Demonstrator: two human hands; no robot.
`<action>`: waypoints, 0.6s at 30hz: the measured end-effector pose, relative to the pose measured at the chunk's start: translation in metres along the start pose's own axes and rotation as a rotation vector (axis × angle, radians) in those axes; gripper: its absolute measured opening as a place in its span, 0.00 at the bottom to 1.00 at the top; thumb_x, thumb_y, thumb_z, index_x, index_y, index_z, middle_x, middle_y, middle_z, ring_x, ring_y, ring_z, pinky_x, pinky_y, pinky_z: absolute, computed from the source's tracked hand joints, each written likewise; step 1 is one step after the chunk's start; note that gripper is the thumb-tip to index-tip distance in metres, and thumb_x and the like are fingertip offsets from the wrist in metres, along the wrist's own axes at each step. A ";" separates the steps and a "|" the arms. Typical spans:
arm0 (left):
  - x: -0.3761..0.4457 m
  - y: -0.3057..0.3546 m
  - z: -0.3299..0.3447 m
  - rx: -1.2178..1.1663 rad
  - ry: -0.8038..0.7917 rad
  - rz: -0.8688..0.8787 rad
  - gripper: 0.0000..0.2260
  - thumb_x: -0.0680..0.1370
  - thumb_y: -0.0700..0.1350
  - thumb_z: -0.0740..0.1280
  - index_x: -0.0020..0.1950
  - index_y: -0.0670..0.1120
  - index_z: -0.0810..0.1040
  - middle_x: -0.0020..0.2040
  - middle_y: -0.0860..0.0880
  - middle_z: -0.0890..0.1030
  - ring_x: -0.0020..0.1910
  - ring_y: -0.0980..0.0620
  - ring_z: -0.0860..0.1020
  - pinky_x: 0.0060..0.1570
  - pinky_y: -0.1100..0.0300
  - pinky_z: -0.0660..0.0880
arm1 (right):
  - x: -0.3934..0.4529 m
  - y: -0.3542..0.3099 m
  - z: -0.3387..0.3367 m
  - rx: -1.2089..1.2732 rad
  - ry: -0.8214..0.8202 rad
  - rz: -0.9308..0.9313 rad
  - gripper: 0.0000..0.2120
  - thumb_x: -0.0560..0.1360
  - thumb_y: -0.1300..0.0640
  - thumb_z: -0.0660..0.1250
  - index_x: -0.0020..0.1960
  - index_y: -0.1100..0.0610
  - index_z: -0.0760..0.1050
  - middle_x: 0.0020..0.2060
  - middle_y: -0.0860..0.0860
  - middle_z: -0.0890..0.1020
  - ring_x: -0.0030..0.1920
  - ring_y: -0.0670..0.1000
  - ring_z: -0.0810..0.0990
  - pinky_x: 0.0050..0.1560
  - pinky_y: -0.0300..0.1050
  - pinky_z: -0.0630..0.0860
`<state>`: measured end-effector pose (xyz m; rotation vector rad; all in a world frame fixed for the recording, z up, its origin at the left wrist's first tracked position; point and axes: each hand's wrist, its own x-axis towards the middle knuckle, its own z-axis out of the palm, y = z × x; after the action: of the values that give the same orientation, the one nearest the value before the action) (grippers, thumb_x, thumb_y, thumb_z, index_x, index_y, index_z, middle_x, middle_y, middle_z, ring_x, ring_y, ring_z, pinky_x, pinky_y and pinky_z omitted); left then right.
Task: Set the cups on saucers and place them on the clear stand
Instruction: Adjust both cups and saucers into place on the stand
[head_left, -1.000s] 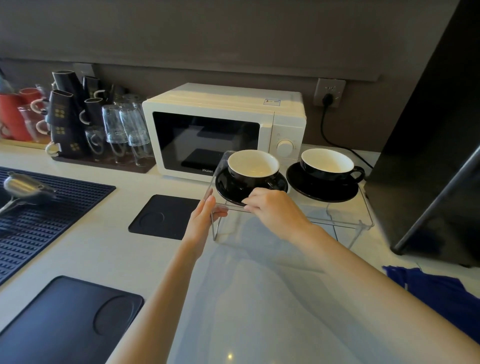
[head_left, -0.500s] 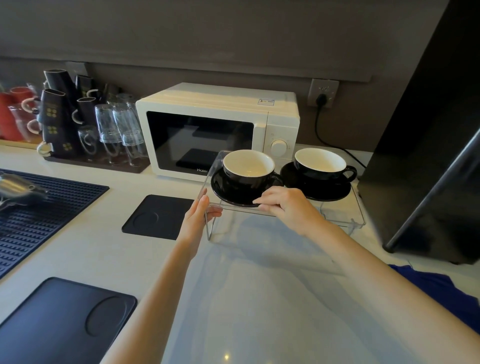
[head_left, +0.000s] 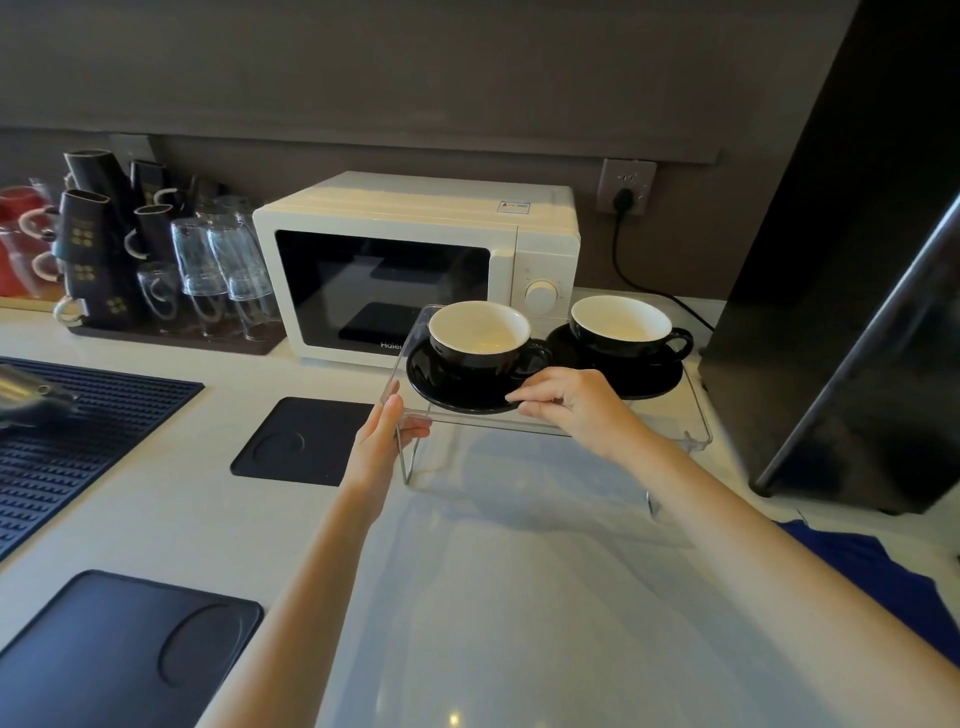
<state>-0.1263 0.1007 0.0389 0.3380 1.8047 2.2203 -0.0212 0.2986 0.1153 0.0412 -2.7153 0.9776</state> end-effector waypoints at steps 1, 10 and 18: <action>0.000 0.000 0.000 -0.001 0.002 0.001 0.21 0.80 0.50 0.53 0.73 0.46 0.60 0.42 0.45 0.80 0.46 0.48 0.78 0.67 0.47 0.67 | -0.001 -0.001 0.001 -0.032 -0.002 0.003 0.11 0.75 0.61 0.65 0.56 0.57 0.79 0.54 0.54 0.82 0.54 0.51 0.78 0.55 0.38 0.71; 0.001 -0.003 0.000 -0.024 0.016 0.000 0.21 0.80 0.50 0.54 0.72 0.46 0.62 0.42 0.45 0.80 0.45 0.48 0.78 0.66 0.45 0.67 | -0.012 -0.033 0.056 -0.429 0.441 -0.181 0.08 0.68 0.55 0.70 0.37 0.60 0.82 0.31 0.53 0.83 0.36 0.56 0.79 0.34 0.48 0.77; 0.000 -0.001 -0.001 -0.030 0.001 0.014 0.18 0.79 0.50 0.54 0.69 0.50 0.66 0.43 0.45 0.80 0.46 0.46 0.78 0.66 0.44 0.68 | -0.003 -0.034 0.061 -0.306 0.515 -0.117 0.03 0.67 0.60 0.73 0.36 0.59 0.82 0.29 0.52 0.81 0.36 0.55 0.77 0.32 0.41 0.70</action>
<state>-0.1262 0.1004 0.0374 0.3440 1.7737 2.2545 -0.0281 0.2333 0.0903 -0.0947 -2.3178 0.4494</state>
